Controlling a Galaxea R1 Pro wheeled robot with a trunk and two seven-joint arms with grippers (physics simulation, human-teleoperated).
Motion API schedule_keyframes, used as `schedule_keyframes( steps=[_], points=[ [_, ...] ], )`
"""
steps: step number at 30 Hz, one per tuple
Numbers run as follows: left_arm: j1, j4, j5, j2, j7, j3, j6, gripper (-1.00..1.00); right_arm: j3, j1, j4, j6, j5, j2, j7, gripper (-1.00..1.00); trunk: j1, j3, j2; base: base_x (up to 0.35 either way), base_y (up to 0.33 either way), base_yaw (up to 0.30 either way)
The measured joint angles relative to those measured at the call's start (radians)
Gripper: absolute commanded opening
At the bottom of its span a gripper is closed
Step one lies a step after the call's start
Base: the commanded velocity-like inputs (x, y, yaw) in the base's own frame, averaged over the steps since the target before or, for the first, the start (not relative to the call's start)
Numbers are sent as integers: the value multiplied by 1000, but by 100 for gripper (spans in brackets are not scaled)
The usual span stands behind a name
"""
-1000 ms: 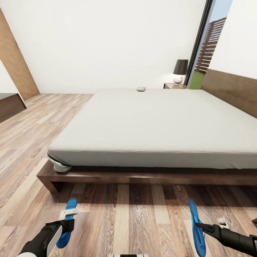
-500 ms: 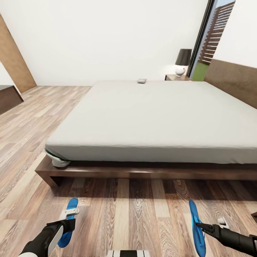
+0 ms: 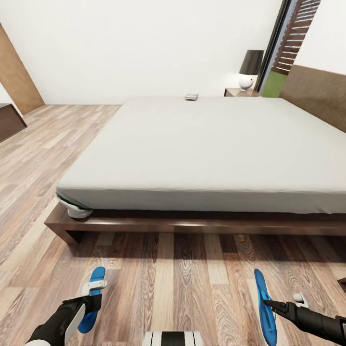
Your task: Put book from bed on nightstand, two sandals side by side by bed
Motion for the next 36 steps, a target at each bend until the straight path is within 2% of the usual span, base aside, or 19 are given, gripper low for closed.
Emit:
schedule_keyframes(
  steps=[16, 18, 23, 25, 33, 36],
  points=[
    [0, 0, 0, 1, 0, 0, -1, -100, 0, 0, 0, 0, 0, 0, 0, -100, 7, -62, -4, 0, 0, 0],
    [0, 1, -1, 1, 0, 1, -21, -100, 0, 0, 0, 0, -1, -1, 0, -100, 7, -62, -4, 0, 0, 0],
    [2, 5, -3, 2, 3, 4, -130, -100, 0, 0, 0, 0, -1, -1, 0, -100, 7, -62, -4, 0, 0, 0],
    [3, 12, -3, 3, 4, 4, -148, -100, 0, 0, 0, 0, 0, -1, 0, -100, 7, -62, -4, 0, 0, 0],
    [3, 25, -3, 3, 5, 4, -165, -100, 0, 0, 0, 0, -1, -1, 0, -100, 7, -62, -4, 0, 0, 0],
    [3, 26, -3, 3, 5, 3, -165, -100, 0, 0, 0, 0, 0, -1, 0, -100, 9, -74, -4, 0, 0, 0]
  ],
)
